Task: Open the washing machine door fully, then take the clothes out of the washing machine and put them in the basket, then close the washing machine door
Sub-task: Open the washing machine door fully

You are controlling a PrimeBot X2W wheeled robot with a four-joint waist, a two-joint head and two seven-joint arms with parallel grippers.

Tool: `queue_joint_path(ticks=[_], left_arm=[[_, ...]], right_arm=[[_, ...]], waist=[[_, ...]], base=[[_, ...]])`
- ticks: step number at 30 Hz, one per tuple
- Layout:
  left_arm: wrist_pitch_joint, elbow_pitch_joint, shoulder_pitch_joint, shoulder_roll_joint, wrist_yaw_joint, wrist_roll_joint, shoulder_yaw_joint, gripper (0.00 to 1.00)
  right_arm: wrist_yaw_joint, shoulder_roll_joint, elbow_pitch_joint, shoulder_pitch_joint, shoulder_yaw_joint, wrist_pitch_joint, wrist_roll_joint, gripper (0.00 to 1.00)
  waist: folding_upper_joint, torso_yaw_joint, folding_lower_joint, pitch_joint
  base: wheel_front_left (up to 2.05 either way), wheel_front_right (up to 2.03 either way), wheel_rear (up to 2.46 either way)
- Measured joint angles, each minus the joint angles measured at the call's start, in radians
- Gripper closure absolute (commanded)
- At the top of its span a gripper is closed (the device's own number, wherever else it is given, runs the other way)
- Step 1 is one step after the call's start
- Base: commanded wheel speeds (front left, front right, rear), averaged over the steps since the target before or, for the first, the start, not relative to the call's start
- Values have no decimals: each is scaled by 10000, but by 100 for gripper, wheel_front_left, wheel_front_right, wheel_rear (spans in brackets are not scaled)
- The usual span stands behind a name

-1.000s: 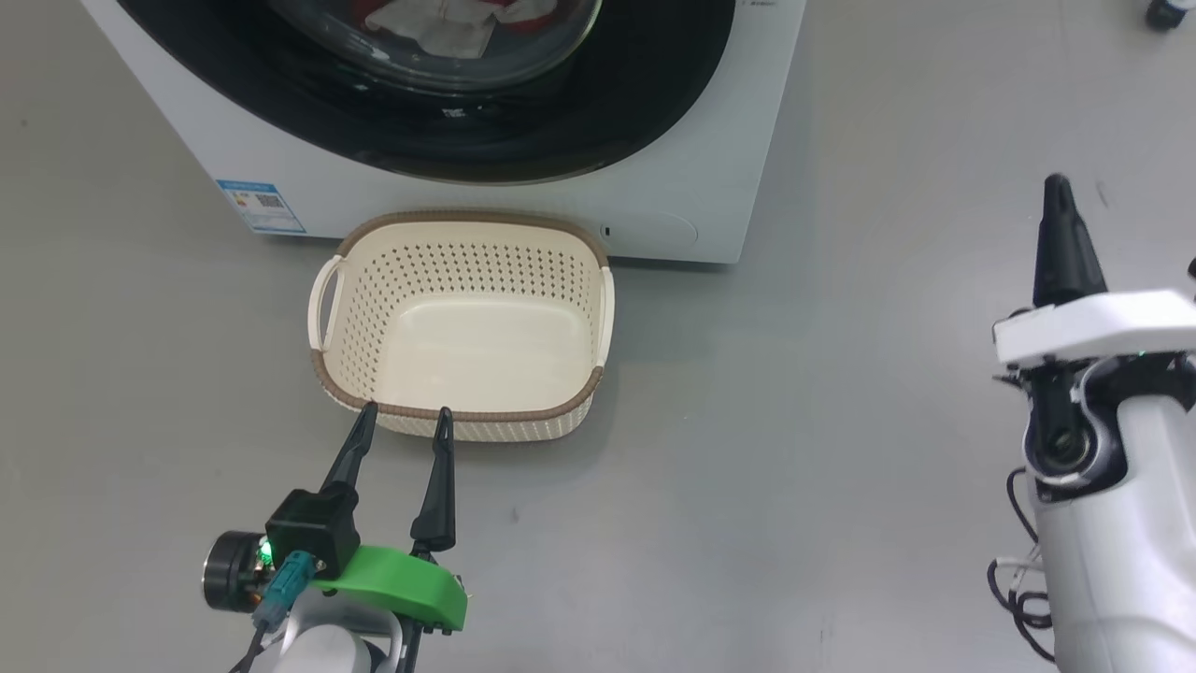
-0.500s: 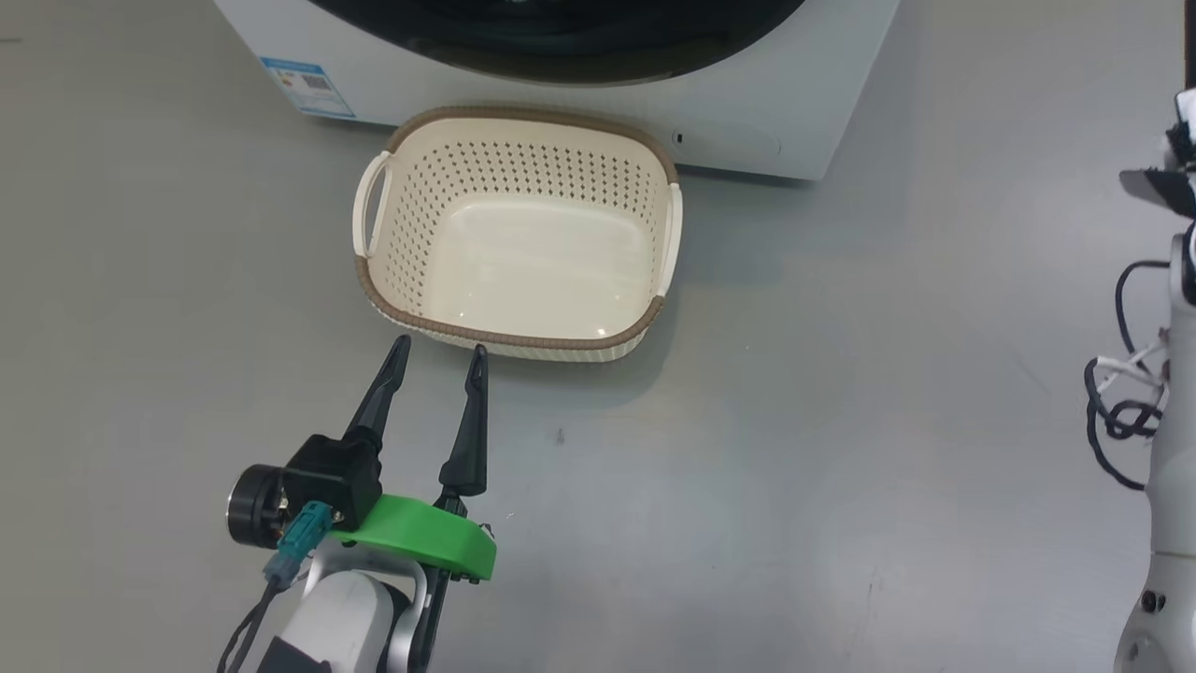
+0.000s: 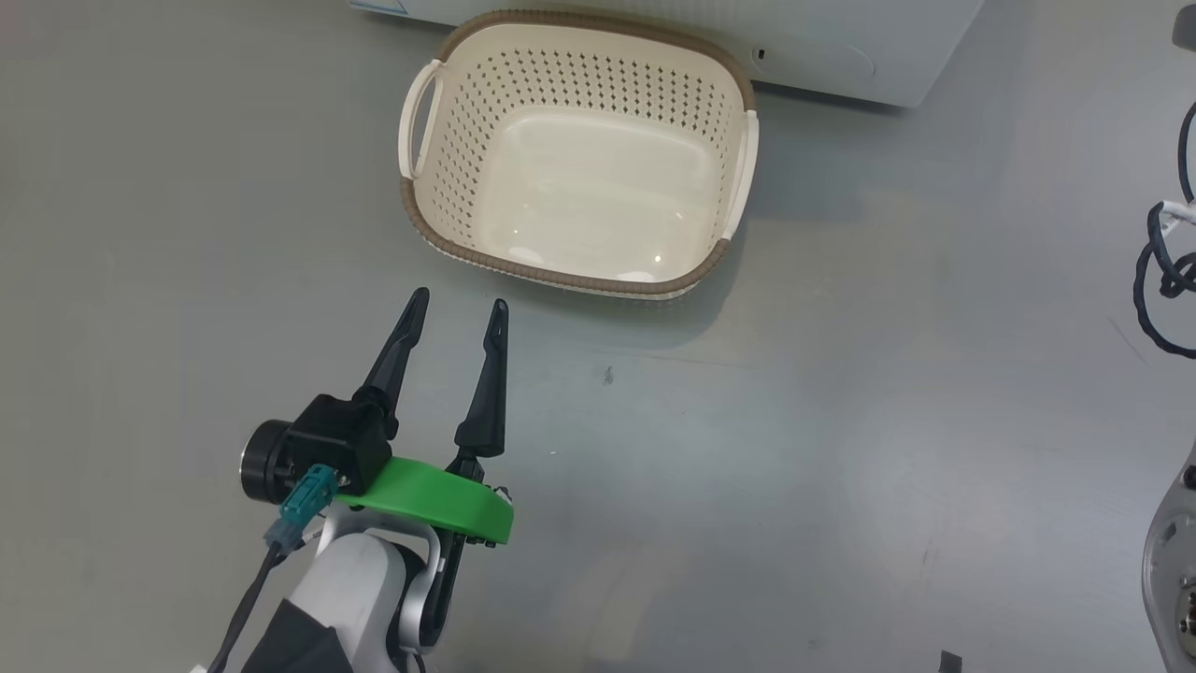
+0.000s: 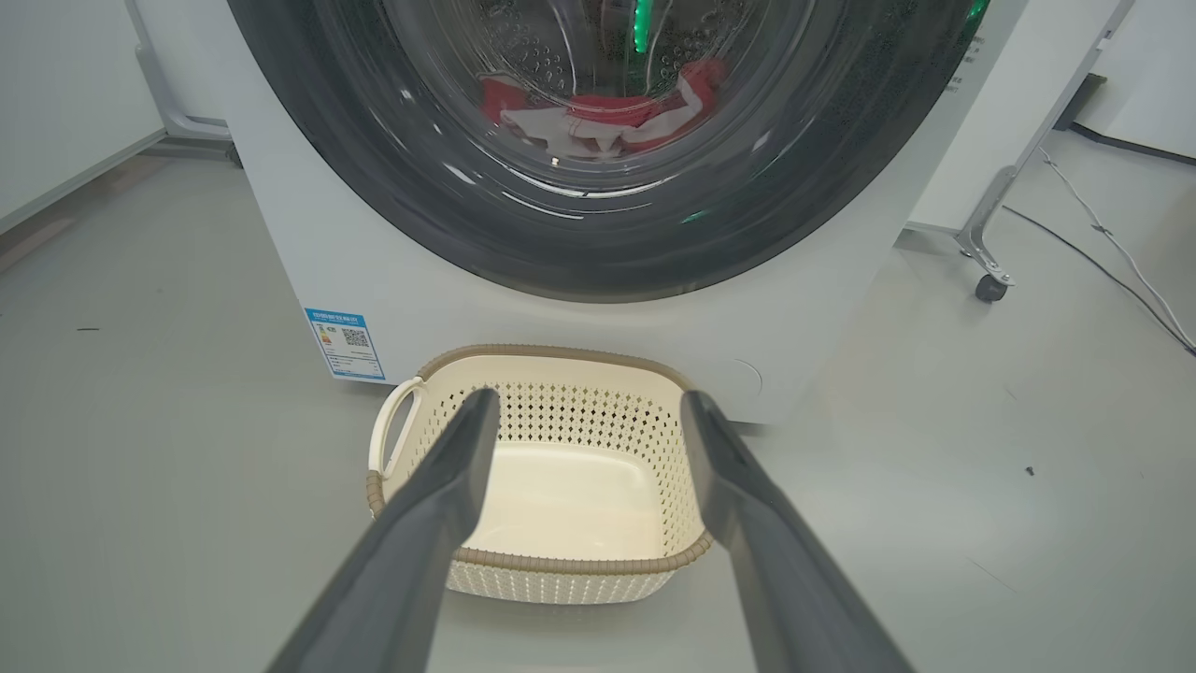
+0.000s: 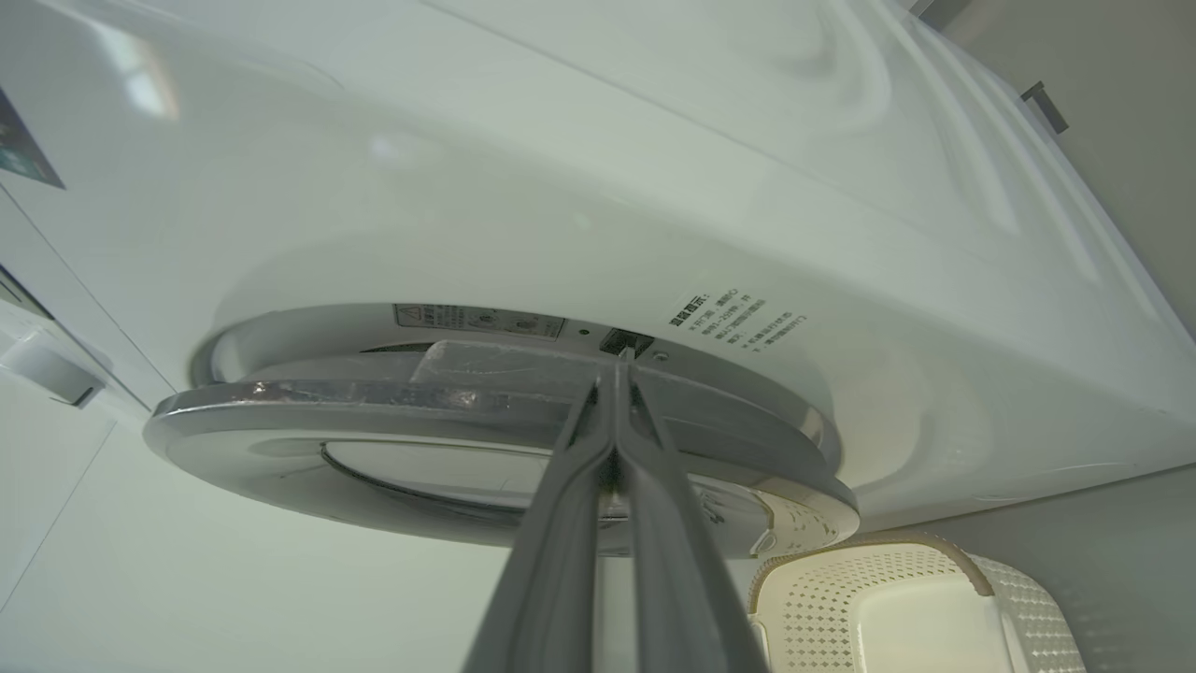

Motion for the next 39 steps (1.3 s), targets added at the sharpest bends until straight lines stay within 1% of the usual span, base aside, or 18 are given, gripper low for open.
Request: queue_joint_path(ticks=[4, 8, 10, 13, 15, 21, 25, 28, 34, 39], left_arm=[[0, 23, -35, -12, 48, -42, 17, 0], [0, 67, -54, -13, 48, -111, -52, 0], [0, 75, -81, -13, 48, -169, -90, 0], [0, 79, -107, -15, 50, -251, -121, 0], [0, 81, -108, -15, 50, -265, -146, 0], [0, 92, -109, -19, 50, -343, -127, 0], [0, 52, -132, -27, 50, -351, -67, 0], [0, -2, -158, -29, 50, -353, -54, 0], [0, -17, -159, -38, 50, -408, -79, 0], [0, -23, -159, -42, 50, -443, -132, 0]], right_arm=[[-125, 29, 320, -299, 8, 261, 171, 100], [-583, 81, 625, -680, -56, 648, 483, 100], [-713, 40, 706, -923, -84, 765, 497, 100], [-807, -2, 836, -1246, -184, 836, 587, 100], [-813, -8, 903, -1414, -194, 867, 616, 100], [-974, -65, 1131, -1920, -119, 1097, 614, 100], [-986, -100, 1319, -2166, 6, 1227, 612, 100], [-1060, -155, 1496, -2313, 23, 1244, 610, 100], [-1076, -173, 1781, -2632, 10, 1306, 598, 100], [-1218, -180, 2123, -2915, -144, 1423, 713, 100]], waist=[[0, 135, 1, 120], [0, 279, 0, 220], [0, 358, 0, 269], [0, 485, 0, 333], [0, 569, 0, 372], [0, 796, -1, 500], [0, 915, -1, 579], [0, 966, -1, 605], [0, 1042, -1, 662], [0, 1094, -1, 711]], base=[[0, 0, 0], [0, 0, 0], [0, 0, 0], [0, 0, 0], [0, 0, 0], [0, 0, 0], [0, 0, 0], [0, 0, 0], [0, 0, 0], [0, 0, 0]])
